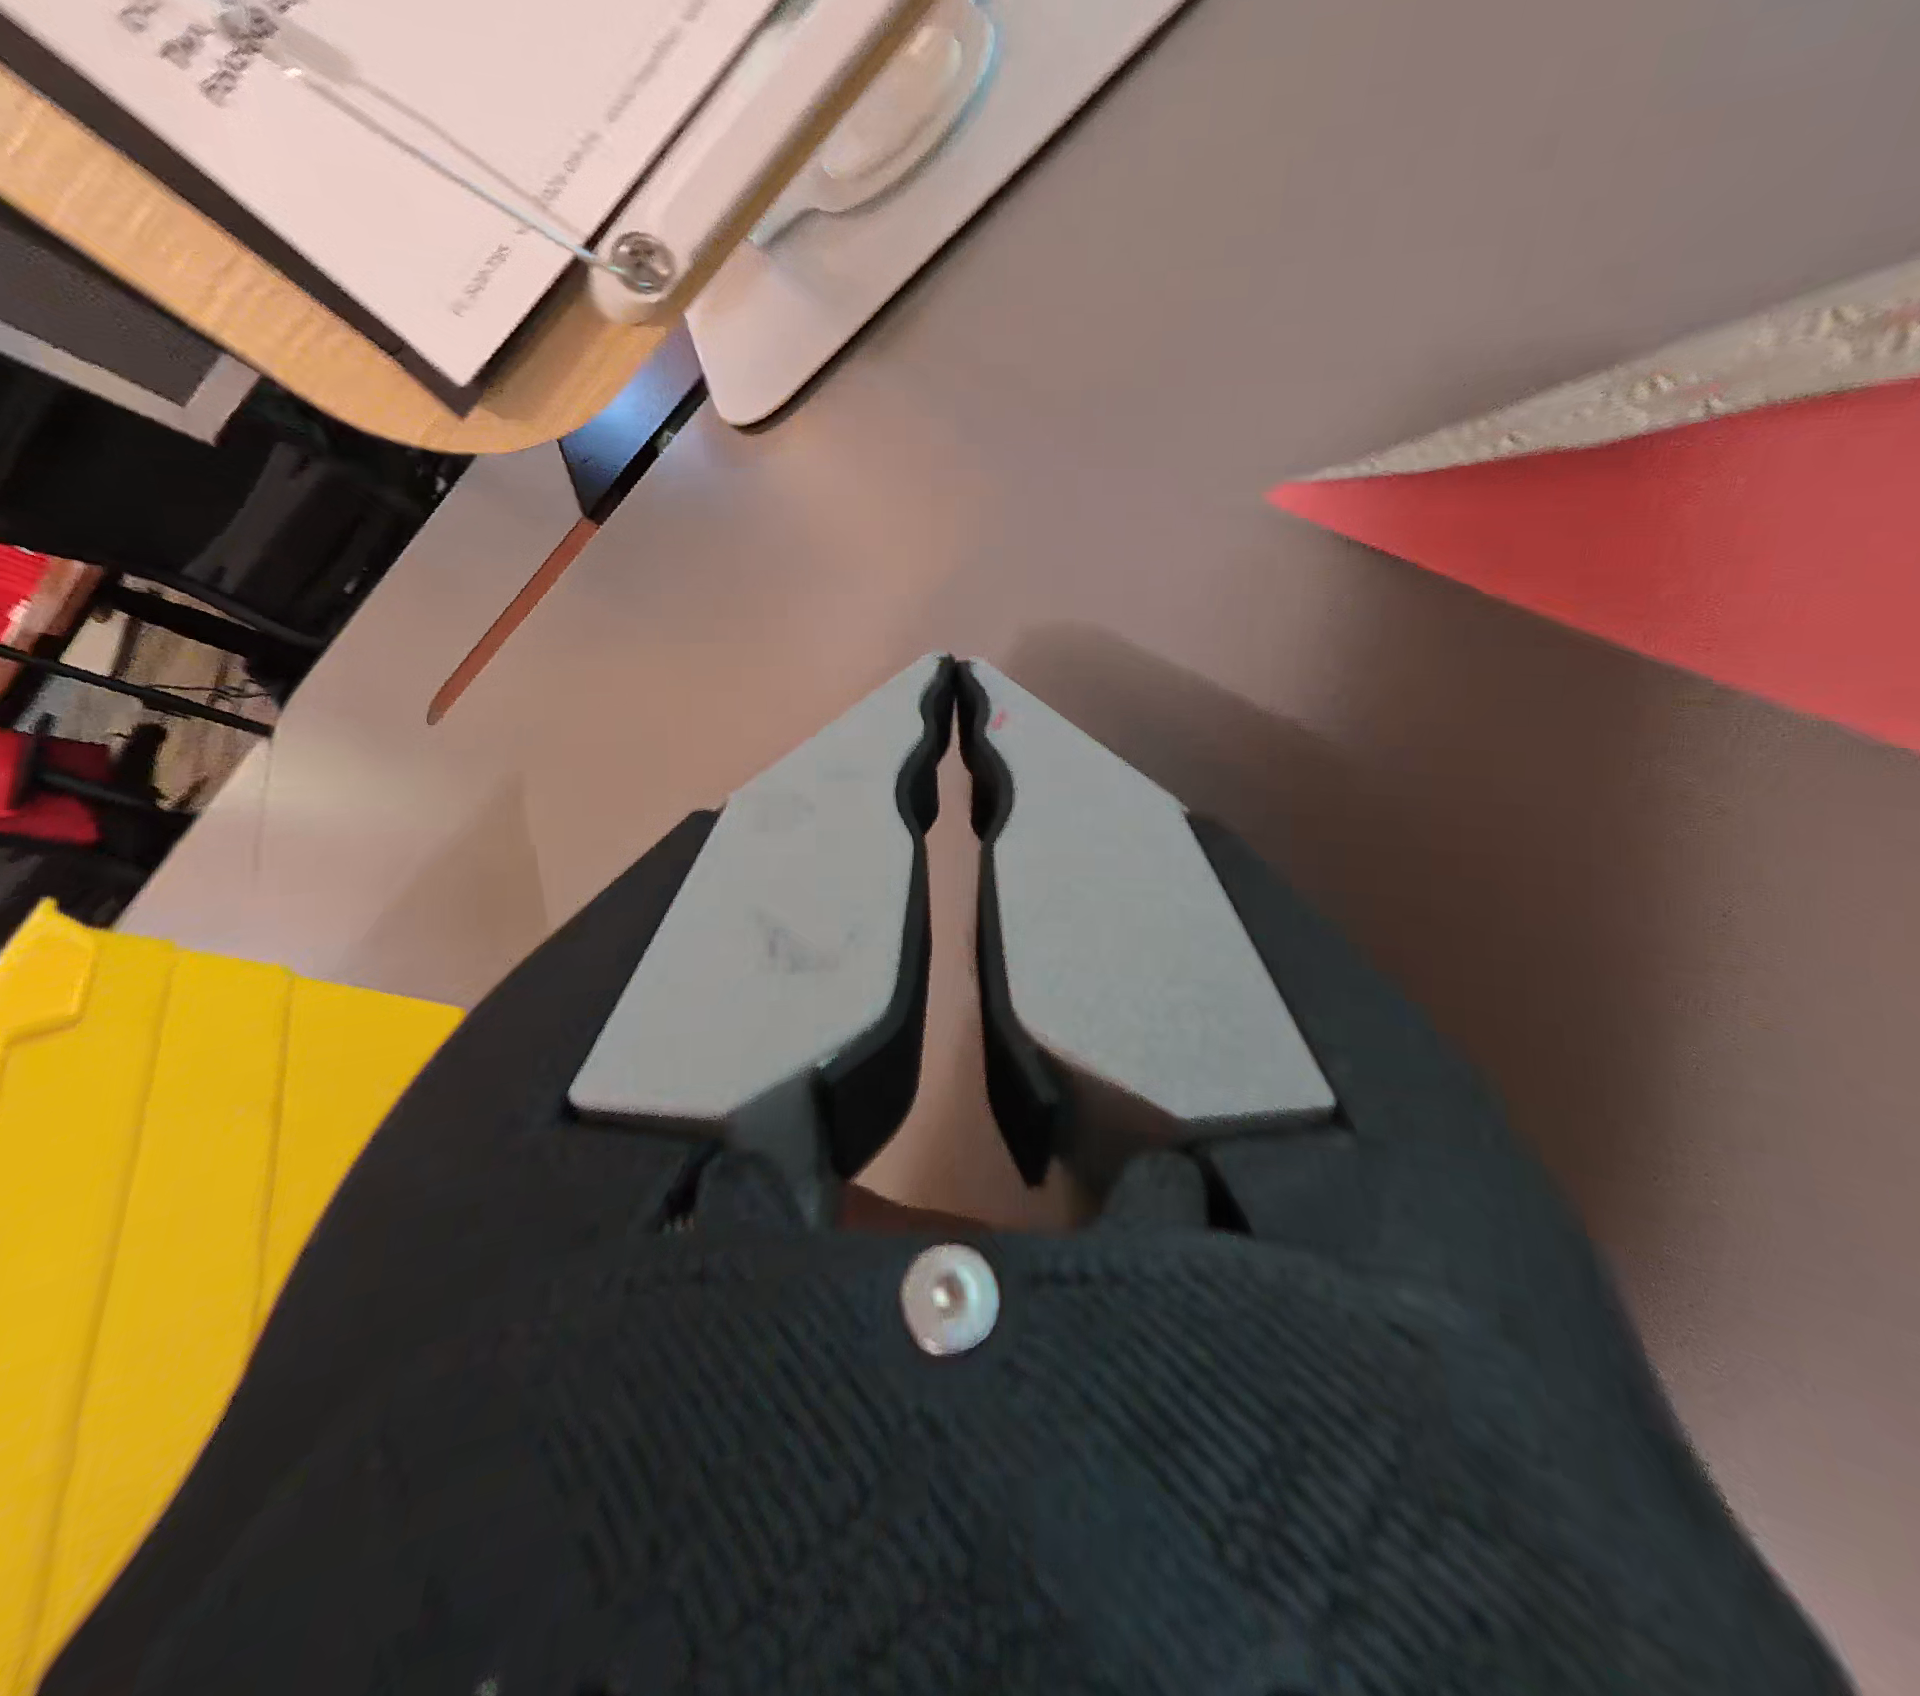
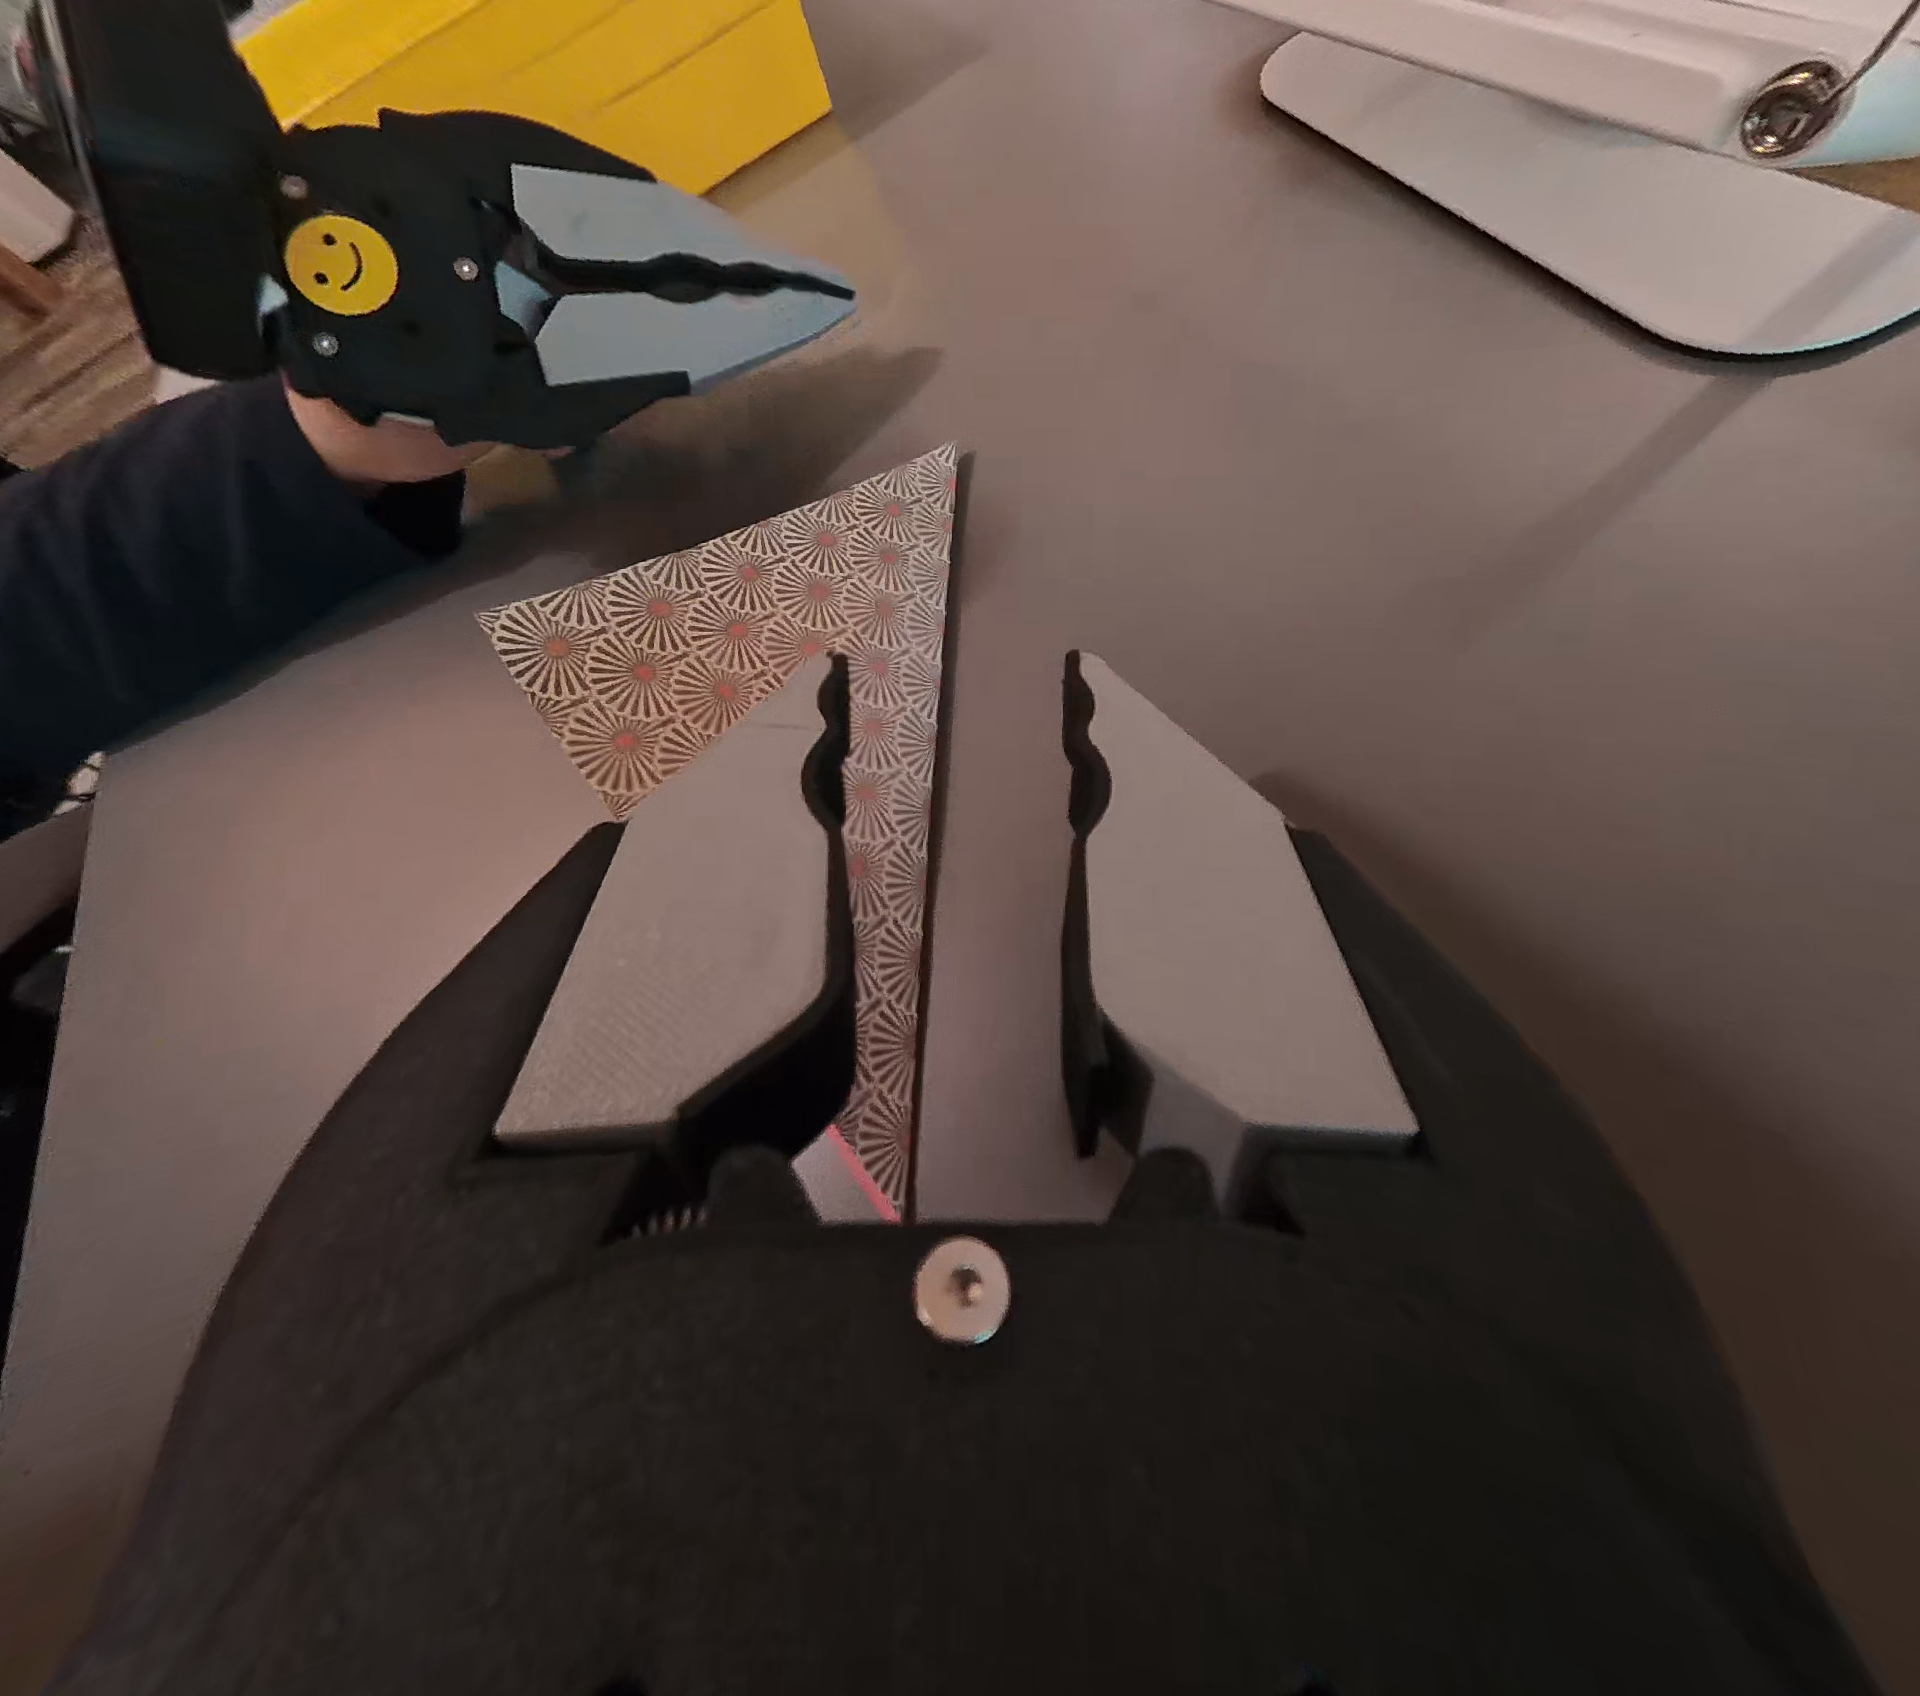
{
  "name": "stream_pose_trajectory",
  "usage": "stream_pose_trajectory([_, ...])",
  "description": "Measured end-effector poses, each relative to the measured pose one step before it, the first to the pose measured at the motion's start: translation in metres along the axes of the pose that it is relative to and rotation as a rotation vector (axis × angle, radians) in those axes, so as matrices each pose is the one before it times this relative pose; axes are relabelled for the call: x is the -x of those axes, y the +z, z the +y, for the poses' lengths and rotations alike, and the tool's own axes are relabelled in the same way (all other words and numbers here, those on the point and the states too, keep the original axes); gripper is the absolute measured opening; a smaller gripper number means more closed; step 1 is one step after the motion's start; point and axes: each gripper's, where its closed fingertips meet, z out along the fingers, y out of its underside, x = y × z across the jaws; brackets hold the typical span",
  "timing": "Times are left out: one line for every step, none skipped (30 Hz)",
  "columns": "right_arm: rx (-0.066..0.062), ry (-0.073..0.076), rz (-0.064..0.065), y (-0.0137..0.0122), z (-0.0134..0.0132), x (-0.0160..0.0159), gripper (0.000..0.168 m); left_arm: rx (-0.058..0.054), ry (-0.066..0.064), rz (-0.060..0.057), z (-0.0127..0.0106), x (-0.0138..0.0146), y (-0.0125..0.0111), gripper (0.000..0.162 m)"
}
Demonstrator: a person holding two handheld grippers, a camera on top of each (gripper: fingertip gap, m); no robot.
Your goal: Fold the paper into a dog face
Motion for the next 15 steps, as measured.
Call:
stream_pose_trajectory([-0.0095, 0.0032, -0.0238, 0.00047, -0.00154, 0.00407, 0.037, -0.0157, -0.0353, 0.0009, -0.00166, 0.0039, -0.00104, 0.0])
stream_pose_trajectory([-0.0141, 0.0028, -0.0353, 0.00062, -0.0024, 0.00619, 0.037, -0.0148, -0.0289, 0.0036, -0.00167, 0.00276, -0.00118, 0.0])
stream_pose_trajectory([-0.0139, 0.0036, -0.0497, 0.00112, -0.00276, 0.00913, 0.037, -0.0156, -0.0225, 0.0029, -0.00201, 0.00203, -0.00113, 0.0])
stream_pose_trajectory([-0.0112, 0.0061, -0.0654, 0.00201, -0.00288, 0.01226, 0.035, -0.0142, -0.0151, 0.005, -0.0019, 0.00079, -0.00108, 0.0])
stream_pose_trajectory([-0.0026, 0.014, -0.0787, 0.00338, -0.0018, 0.01445, 0.032, -0.0055, -0.0068, 0.0052, -0.0008, -0.00036, -0.00057, 0.0])
stream_pose_trajectory([0.0173, 0.0238, -0.07, 0.00496, 0.00123, 0.01254, 0.028, 0.0026, -0.0005, 0.0042, 0.00008, -0.00124, -0.00009, 0.0])
stream_pose_trajectory([0.0349, 0.0223, -0.0234, 0.00601, 0.00442, 0.00468, 0.022, 0.0029, 0.0024, 0.0059, -0.00023, -0.0022, 0.00001, 0.0])
stream_pose_trajectory([0.0421, 0.0095, 0.0286, 0.00625, 0.00644, -0.00349, 0.017, -0.0007, 0.0025, 0.01, -0.00106, -0.00335, -0.00025, 0.0])
stream_pose_trajectory([0.0473, -0.0012, 0.0471, 0.00587, 0.008, -0.00663, 0.012, -0.0066, 0.001, 0.0154, -0.00207, -0.00441, -0.00067, 0.0])
stream_pose_trajectory([0.0511, -0.0003, 0.0366, 0.00563, 0.00885, -0.00556, 0.007, -0.0133, -0.0029, 0.0279, -0.00331, -0.00612, -0.00149, 0.0])
stream_pose_trajectory([0.0495, 0.0079, 0.0196, 0.00527, 0.0087, -0.00354, 0.004, -0.0173, -0.0176, 0.0405, -0.00422, -0.00767, -0.0022, 0.0])
stream_pose_trajectory([0.0413, 0.0147, 0.0112, 0.00457, 0.00759, -0.00284, 0.003, -0.0172, -0.0369, 0.0493, -0.00512, -0.00842, -0.00243, 0.0])
stream_pose_trajectory([0.0346, 0.0163, 0.0059, 0.00418, 0.00636, -0.00194, 0.003, -0.0179, -0.0429, 0.0576, -0.00585, -0.00955, -0.00259, 0.0])
stream_pose_trajectory([0.03, 0.0128, 0.0008, 0.00368, 0.00529, -0.0009, 0.003, -0.0232, -0.0379, 0.0631, -0.00656, -0.01096, -0.00233, 0.0])
stream_pose_trajectory([0.0225, 0.0057, 0.0057, 0.00322, 0.00377, -0.00107, 0.002, -0.0241, -0.0238, 0.0622, -0.00612, -0.01172, -0.00182, 0.0])
